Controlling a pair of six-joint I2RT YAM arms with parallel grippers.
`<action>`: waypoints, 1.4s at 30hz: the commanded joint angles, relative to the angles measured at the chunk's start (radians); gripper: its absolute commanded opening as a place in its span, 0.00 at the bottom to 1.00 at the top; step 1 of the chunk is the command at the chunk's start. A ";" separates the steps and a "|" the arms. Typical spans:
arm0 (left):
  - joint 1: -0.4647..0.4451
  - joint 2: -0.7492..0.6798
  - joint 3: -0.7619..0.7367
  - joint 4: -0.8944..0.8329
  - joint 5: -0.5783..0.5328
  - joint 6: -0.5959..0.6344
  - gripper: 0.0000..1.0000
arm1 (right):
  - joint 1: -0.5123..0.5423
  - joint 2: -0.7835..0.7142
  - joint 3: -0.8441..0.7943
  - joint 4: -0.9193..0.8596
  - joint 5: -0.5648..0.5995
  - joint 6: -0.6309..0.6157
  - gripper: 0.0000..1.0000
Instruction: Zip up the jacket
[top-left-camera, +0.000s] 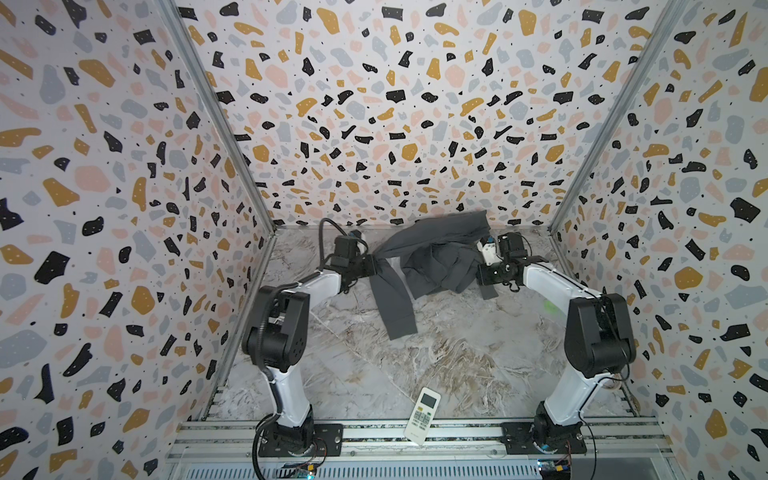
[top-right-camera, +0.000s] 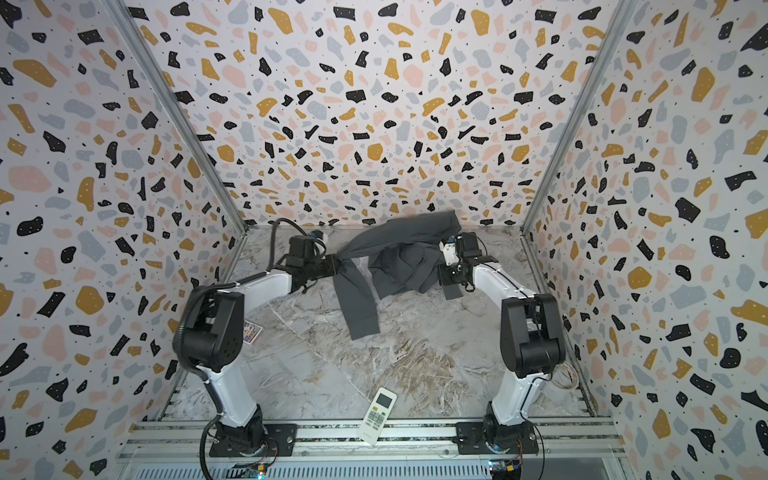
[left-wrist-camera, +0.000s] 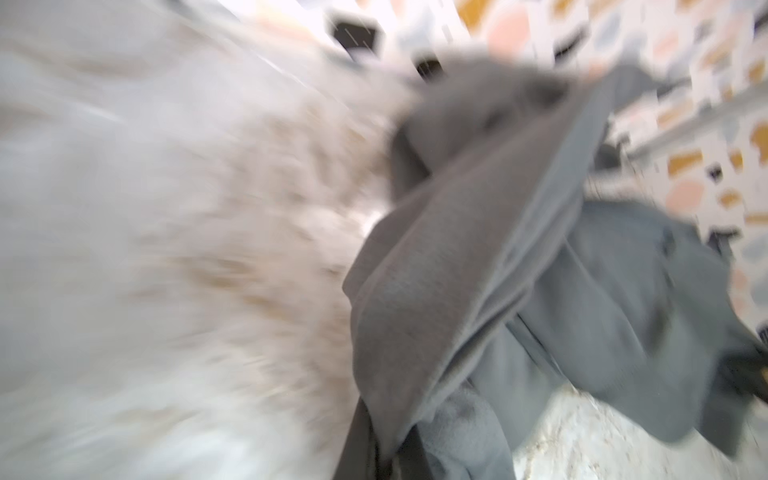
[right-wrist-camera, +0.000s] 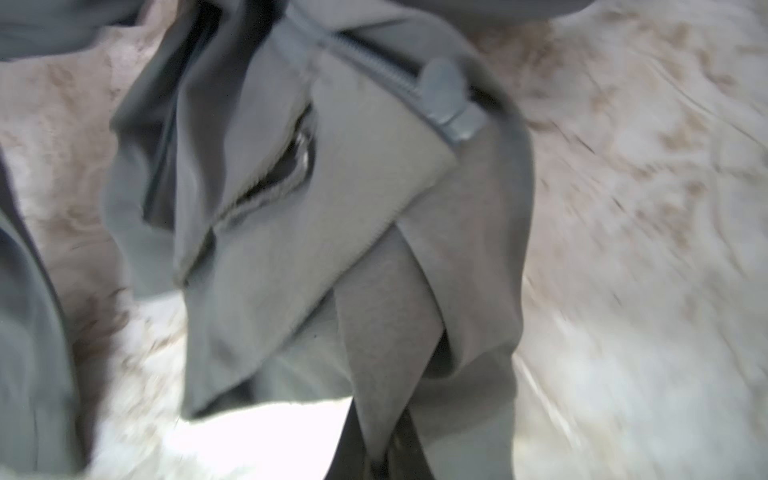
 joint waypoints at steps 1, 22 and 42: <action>0.058 -0.131 -0.058 -0.082 -0.137 0.056 0.00 | -0.013 -0.125 -0.105 -0.003 -0.004 0.067 0.05; 0.143 -0.460 -0.414 -0.082 -0.155 0.067 0.00 | -0.038 -0.247 -0.154 0.218 -0.352 0.365 0.86; 0.143 -0.534 -0.427 -0.132 -0.128 0.103 0.00 | -0.013 0.404 0.433 0.419 -0.583 0.350 0.58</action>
